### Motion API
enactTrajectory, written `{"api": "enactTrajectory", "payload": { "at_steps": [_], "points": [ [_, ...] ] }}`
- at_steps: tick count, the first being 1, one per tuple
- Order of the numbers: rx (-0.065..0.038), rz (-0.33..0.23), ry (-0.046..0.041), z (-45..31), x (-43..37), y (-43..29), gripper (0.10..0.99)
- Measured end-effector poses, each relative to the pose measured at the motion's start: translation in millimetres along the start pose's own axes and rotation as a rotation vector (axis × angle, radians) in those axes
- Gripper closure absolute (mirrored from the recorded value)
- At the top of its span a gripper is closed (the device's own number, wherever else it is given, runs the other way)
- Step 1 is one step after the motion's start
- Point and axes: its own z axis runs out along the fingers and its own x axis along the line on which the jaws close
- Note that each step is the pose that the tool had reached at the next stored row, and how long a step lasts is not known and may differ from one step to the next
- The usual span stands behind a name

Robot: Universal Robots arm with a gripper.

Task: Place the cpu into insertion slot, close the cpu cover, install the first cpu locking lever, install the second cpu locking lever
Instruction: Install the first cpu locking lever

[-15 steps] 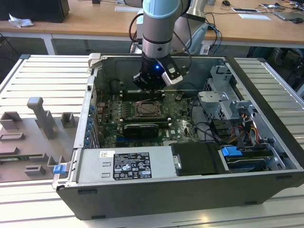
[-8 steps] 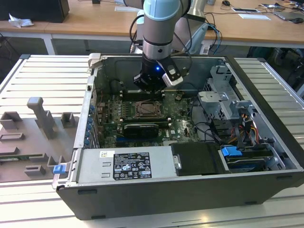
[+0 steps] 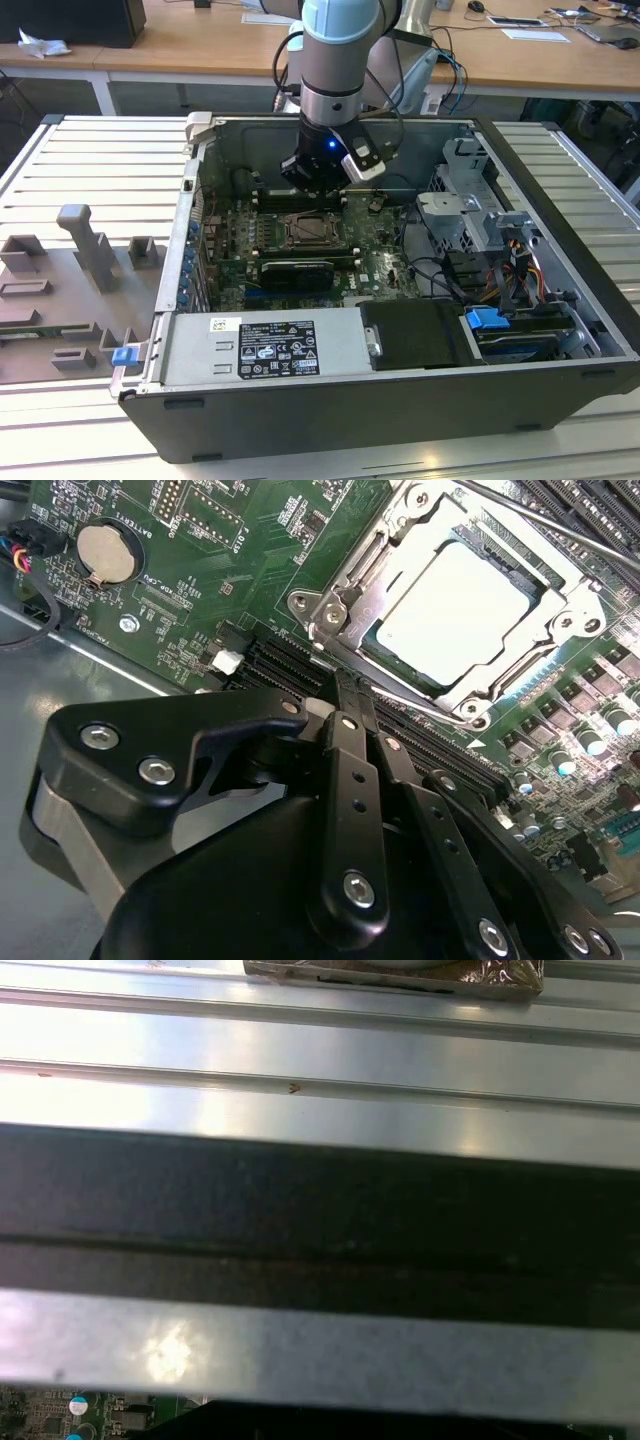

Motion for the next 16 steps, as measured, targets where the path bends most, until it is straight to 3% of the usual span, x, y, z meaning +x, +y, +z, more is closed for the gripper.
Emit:
{"api": "enactTrajectory", "payload": {
  "at_steps": [16],
  "points": [
    [0.001, 0.000, 0.0000, 2.9, 0.0, -0.3, 0.980]
  ]
}}
